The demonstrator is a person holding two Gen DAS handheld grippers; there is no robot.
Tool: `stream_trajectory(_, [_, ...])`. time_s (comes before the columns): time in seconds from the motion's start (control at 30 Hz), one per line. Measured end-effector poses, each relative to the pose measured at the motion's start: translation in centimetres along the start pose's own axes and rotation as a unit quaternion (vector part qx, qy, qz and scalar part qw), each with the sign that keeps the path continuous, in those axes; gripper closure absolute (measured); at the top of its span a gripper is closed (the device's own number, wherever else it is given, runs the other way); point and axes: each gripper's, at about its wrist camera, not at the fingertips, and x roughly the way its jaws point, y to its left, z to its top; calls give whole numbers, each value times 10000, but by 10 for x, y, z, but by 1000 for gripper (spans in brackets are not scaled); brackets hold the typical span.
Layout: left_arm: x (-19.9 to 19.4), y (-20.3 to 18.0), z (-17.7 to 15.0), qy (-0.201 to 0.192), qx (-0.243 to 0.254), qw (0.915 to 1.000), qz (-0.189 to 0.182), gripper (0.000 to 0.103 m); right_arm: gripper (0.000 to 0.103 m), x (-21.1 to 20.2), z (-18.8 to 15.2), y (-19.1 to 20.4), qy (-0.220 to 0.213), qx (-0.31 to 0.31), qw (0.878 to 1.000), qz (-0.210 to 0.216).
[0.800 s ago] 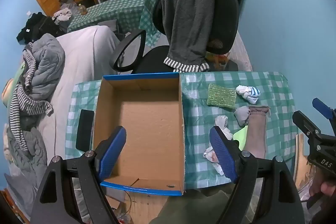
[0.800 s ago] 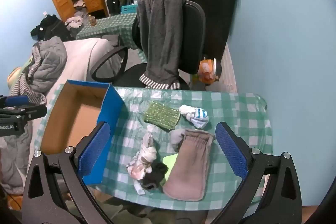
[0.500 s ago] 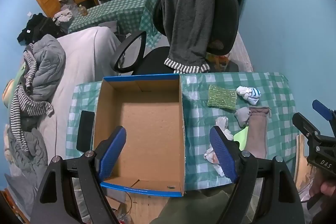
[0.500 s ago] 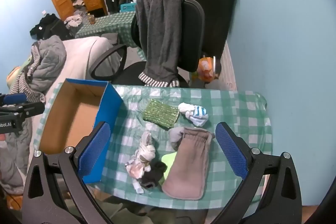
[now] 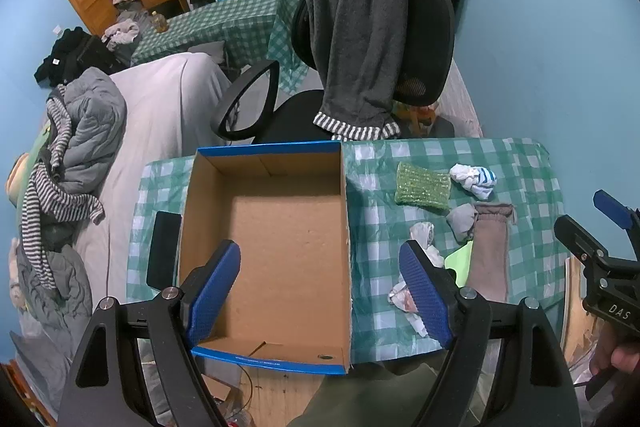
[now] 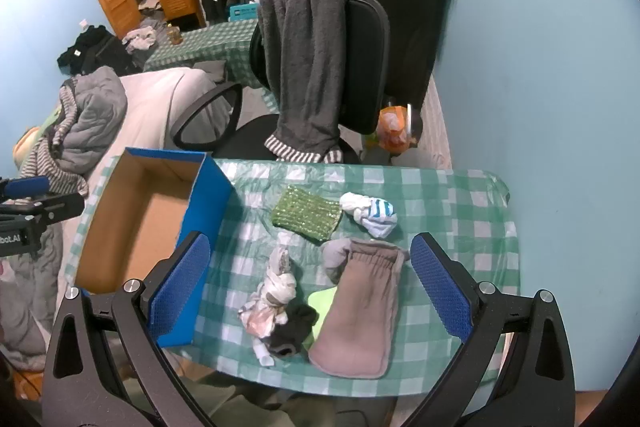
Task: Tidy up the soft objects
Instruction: 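Move both tools toward the clothes on the table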
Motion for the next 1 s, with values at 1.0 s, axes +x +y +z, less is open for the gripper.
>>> stream_trajectory(1.0, [2,-4,-16,100,16,9999,-39,20,3,0,-8,4,76,23,9999,-62])
